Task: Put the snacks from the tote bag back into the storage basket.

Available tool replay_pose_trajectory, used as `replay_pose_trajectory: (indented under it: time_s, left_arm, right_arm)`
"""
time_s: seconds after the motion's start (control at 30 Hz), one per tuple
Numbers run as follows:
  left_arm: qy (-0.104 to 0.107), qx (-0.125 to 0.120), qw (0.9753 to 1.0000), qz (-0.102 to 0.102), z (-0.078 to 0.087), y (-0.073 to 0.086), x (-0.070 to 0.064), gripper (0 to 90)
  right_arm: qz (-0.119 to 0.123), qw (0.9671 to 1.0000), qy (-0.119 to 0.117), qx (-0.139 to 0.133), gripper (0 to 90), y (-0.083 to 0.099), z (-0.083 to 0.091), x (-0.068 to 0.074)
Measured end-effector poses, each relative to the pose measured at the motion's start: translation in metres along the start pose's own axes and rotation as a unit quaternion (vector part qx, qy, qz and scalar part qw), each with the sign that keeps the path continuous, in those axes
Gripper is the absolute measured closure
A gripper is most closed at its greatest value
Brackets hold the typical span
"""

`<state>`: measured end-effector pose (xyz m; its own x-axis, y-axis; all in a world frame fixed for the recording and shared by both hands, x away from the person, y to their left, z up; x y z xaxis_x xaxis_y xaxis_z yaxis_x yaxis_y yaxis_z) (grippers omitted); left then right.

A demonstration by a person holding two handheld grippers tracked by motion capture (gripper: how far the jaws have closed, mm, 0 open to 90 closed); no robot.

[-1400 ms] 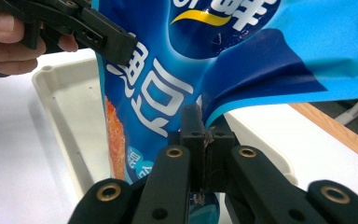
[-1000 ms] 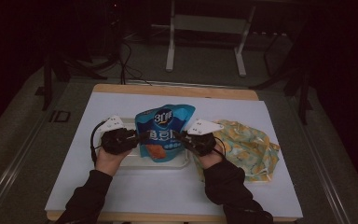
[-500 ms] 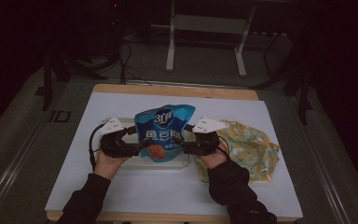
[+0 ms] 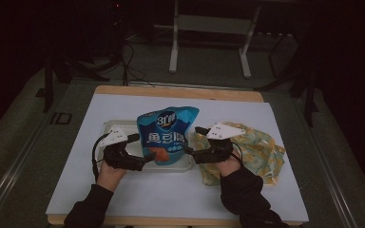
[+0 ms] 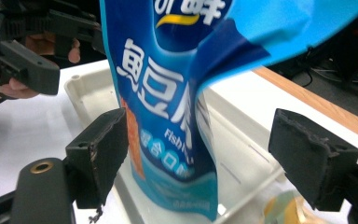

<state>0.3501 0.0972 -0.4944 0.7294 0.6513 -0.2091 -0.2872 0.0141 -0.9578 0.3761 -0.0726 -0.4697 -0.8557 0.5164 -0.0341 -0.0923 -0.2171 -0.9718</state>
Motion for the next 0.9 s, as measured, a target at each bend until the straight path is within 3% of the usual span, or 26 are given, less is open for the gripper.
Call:
replay_pose_trajectory:
  time_s: [0.3,0.43,0.57,0.73,0.9]
  left_arm:
    - [-0.031,-0.008,0.9994,0.014,0.013,0.013,-0.009,2.1]
    - [-0.018,-0.008,0.9997,0.014,0.014,0.016,-0.020,2.1]
    - [-0.009,-0.003,1.0000,0.000,0.012,0.019,-0.031,2.1]
    - [0.024,-0.006,0.9997,-0.001,0.007,0.020,-0.046,2.1]
    - [0.040,-0.001,0.9991,-0.014,0.001,0.023,-0.055,2.1]
  right_arm:
    - [0.004,0.9999,0.004,0.012,19.1,0.016,0.023,-0.002]
    - [-0.005,0.9999,0.007,0.008,19.1,0.020,0.033,-0.004]
    - [-0.006,0.9999,0.009,0.010,19.1,0.024,0.044,-0.003]
    - [-0.008,0.9999,0.009,0.008,16.8,0.031,0.057,-0.003]
    - [-0.013,0.9998,0.014,0.008,16.4,0.040,0.072,-0.004]
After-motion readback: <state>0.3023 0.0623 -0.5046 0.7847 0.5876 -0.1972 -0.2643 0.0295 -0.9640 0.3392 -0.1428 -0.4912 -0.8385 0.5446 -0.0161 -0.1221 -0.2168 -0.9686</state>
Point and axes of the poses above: each handheld gripper's, and its own axes: z roughly backward along the jaws, y roughly out of its underside, x roughly to its left, the point moved 10 cm from there along -z, roughly forward along the jaws, and after that the axes turned 10 degrees about -x, right-handed, at the moved point
